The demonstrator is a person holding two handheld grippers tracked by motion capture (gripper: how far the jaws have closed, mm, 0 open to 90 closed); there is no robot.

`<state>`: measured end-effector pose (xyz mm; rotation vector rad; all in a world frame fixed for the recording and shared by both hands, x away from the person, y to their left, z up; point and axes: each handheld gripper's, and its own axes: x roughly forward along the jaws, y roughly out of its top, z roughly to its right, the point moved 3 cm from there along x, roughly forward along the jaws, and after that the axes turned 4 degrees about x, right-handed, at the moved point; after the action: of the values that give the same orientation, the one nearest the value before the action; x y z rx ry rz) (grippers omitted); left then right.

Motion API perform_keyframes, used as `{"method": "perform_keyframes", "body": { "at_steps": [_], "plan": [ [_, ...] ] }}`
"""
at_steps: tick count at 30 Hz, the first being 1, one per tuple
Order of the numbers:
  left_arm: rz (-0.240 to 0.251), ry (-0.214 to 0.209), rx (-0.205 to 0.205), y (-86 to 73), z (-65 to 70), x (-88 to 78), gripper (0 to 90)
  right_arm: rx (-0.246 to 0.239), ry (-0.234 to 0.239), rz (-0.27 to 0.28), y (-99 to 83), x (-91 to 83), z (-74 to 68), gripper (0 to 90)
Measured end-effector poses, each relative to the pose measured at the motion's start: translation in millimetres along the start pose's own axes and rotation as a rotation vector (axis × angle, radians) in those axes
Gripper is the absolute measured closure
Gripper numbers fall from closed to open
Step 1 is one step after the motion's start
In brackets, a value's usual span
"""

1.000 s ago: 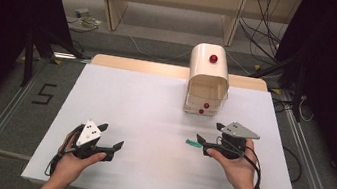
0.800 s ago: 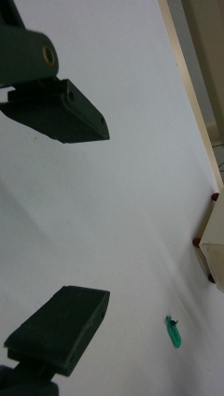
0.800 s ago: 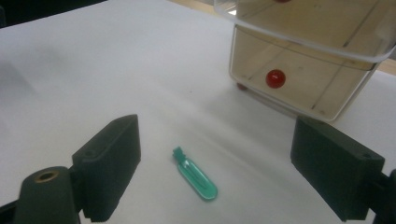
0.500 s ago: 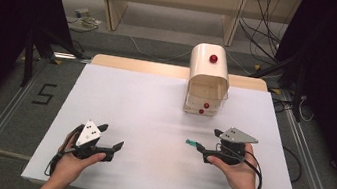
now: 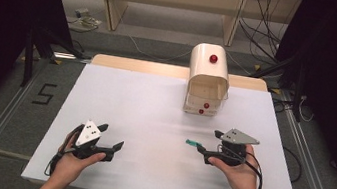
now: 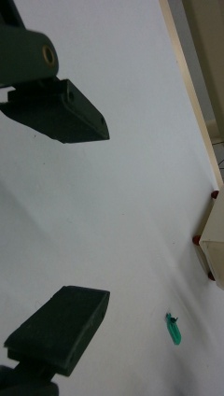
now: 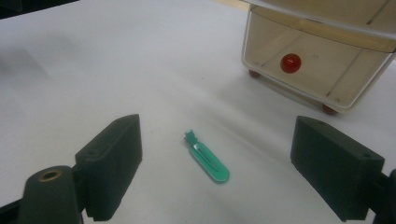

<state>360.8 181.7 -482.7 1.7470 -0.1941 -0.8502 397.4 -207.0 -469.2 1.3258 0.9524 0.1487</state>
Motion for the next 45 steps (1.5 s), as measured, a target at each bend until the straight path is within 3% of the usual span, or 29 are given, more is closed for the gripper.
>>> {"method": "perform_keyframes", "body": {
  "at_steps": [11, 25, 35, 42, 45],
  "plan": [
    [-0.001, -0.004, 0.004, 0.6, -0.1, 1.9, 18.9, 0.006, 0.009, 0.004, 0.5, -1.2, 1.1, 16.9],
    [-0.004, 0.001, 0.009, 2.9, 1.6, 2.9, 18.9, -0.012, 0.044, -0.041, -3.0, 17.4, 0.2, 20.0],
    [-0.007, -0.005, 0.014, 2.2, 2.2, 3.5, 18.8, -0.038, 0.068, -0.09, -5.0, 45.0, -6.2, 26.1],
    [-0.009, -0.008, 0.014, 2.6, 2.6, 3.6, 18.9, -0.046, 0.079, -0.173, -12.1, 64.3, -5.6, 30.6],
    [-0.012, -0.007, 0.012, 2.4, 2.6, 3.8, 18.9, -0.051, 0.084, -0.178, -11.3, 69.8, -6.7, 34.1]
  ]
}}
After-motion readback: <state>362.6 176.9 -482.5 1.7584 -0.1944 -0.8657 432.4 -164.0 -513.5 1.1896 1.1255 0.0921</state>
